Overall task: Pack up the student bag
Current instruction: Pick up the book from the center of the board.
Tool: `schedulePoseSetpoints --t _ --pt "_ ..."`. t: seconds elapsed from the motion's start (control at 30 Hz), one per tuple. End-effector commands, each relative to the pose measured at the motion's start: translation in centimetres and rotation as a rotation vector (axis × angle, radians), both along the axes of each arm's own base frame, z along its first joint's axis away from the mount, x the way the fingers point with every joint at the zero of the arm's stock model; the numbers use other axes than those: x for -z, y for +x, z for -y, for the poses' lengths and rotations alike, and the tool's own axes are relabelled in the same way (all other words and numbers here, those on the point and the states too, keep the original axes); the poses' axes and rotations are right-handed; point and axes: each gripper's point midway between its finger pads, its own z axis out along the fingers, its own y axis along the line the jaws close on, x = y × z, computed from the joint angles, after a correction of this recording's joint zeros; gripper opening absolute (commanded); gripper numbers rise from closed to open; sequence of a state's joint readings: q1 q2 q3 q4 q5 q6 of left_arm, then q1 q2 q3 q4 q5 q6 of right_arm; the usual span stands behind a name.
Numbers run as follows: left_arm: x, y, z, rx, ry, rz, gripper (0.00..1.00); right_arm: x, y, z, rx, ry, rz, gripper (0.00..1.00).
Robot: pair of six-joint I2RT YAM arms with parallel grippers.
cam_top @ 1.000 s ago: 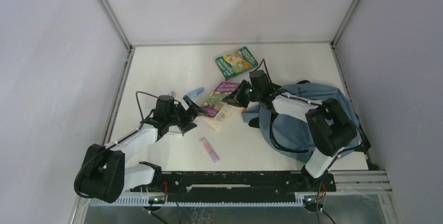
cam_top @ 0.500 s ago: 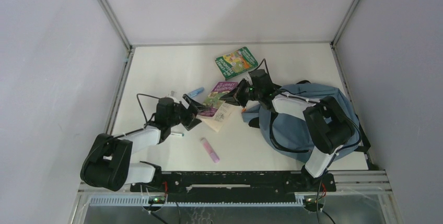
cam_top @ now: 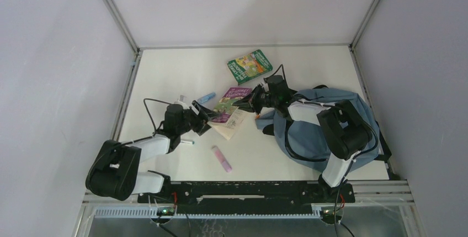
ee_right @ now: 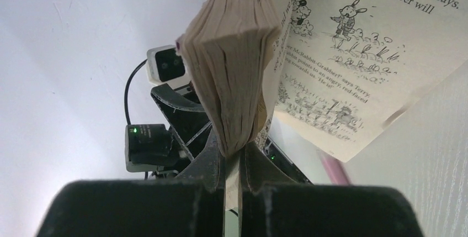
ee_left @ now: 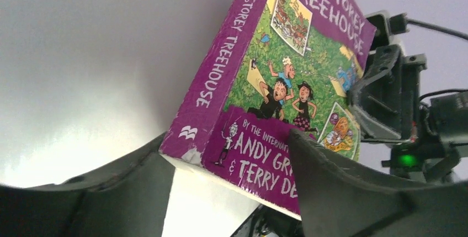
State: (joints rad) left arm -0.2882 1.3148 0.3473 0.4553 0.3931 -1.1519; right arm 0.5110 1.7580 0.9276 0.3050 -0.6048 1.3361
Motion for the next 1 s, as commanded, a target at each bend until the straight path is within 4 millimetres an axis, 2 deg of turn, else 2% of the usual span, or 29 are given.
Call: schedulePoseSetpoints --t 0.0,0.27,0.33,0.37,0.43,0.53,0.77,0.97 --pt "-0.7 0.3 -0.2 0.0 0.008 0.067 0.66 -3.9 0.9 -0.8 -0.022 0.117 0.105 0.0" --pt "-1.9 0.9 -0.5 -0.012 0.037 0.066 0.1 -2.0 0.5 -0.5 -0.025 0.055 0.067 0.01" --pt "-2.6 1.0 -0.5 -0.017 0.04 0.067 0.0 -1.0 0.4 0.2 -0.016 0.009 0.049 0.18" --pt "-2.8 1.1 -0.6 -0.019 0.043 0.065 0.0 -0.5 0.4 0.6 -0.008 -0.023 0.046 0.3" --pt "-3.5 1.2 -0.6 -0.025 0.044 0.065 0.0 0.5 0.1 1.4 0.003 -0.078 0.025 0.44" --pt "-4.0 1.3 -0.9 -0.045 0.044 0.045 0.0 1.5 -0.1 2.7 0.022 -0.152 0.008 0.57" --pt "-5.3 1.9 -1.0 -0.042 0.036 0.038 0.0 2.4 -0.9 4.9 0.03 -0.291 0.033 0.6" --pt "-6.0 1.9 -0.3 0.063 0.087 0.055 0.0 -0.4 -1.2 5.9 -0.004 -0.362 0.213 0.57"
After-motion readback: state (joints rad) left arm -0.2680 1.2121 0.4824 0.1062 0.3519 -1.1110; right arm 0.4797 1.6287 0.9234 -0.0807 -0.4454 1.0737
